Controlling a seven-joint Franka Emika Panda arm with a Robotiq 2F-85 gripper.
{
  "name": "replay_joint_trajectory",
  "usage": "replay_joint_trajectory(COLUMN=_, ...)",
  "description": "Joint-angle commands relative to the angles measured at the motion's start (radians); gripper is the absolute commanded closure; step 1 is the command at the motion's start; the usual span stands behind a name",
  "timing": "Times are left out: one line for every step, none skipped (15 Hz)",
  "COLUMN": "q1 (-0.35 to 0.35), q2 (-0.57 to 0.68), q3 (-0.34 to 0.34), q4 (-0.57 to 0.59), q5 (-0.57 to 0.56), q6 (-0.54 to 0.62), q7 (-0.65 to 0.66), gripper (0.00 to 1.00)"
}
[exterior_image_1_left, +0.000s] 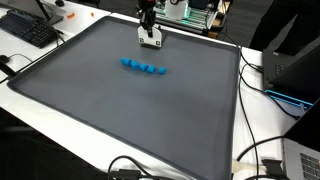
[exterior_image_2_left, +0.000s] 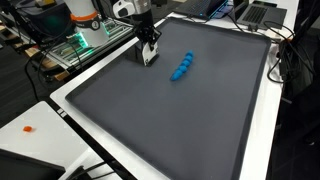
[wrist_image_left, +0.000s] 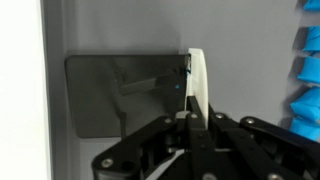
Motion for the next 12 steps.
replay_joint_trajectory(q1=0.014, q2=0.025, q3=0.007, q4=-0.01, q5=0.039, q6=0.018, q7=-0.04, gripper=0.99)
replay_joint_trajectory(q1=0.014, q2=0.026, q3=0.008, q4=-0.01, q5=0.033, q6=0.018, q7=-0.038, gripper=0.99)
replay_joint_trajectory(q1=0.012, q2=0.027, q3=0.009, q4=-0.01, q5=0.027, q6=0.019, q7=-0.036, gripper=0.99)
replay_joint_trajectory(q1=0.012, q2=0.028, q3=0.009, q4=-0.01, q5=0.025, q6=0.02, q7=-0.035, gripper=0.99)
replay_joint_trajectory(q1=0.011, q2=0.028, q3=0.009, q4=-0.01, q5=0.023, q6=0.018, q7=-0.034, gripper=0.99)
replay_joint_trajectory(q1=0.011, q2=0.029, q3=0.009, q4=-0.01, q5=0.021, q6=0.018, q7=-0.034, gripper=0.99)
replay_joint_trajectory(q1=0.011, q2=0.029, q3=0.009, q4=-0.01, q5=0.022, q6=0.016, q7=-0.037, gripper=0.99)
replay_joint_trajectory(q1=0.011, q2=0.027, q3=0.008, q4=-0.01, q5=0.025, q6=0.014, q7=-0.039, gripper=0.71)
replay_joint_trajectory(q1=0.012, q2=0.022, q3=0.006, q4=-0.008, q5=0.035, q6=0.006, q7=-0.05, gripper=0.7)
replay_joint_trajectory(q1=0.014, q2=0.022, q3=0.003, q4=-0.001, q5=0.045, q6=-0.008, q7=-0.071, gripper=0.64)
replay_joint_trajectory(q1=0.015, q2=0.015, q3=0.002, q4=-0.001, q5=0.051, q6=-0.013, q7=-0.087, gripper=0.57)
replay_joint_trajectory(q1=0.014, q2=0.003, q3=0.001, q4=-0.001, q5=0.048, q6=-0.021, q7=-0.098, gripper=0.48)
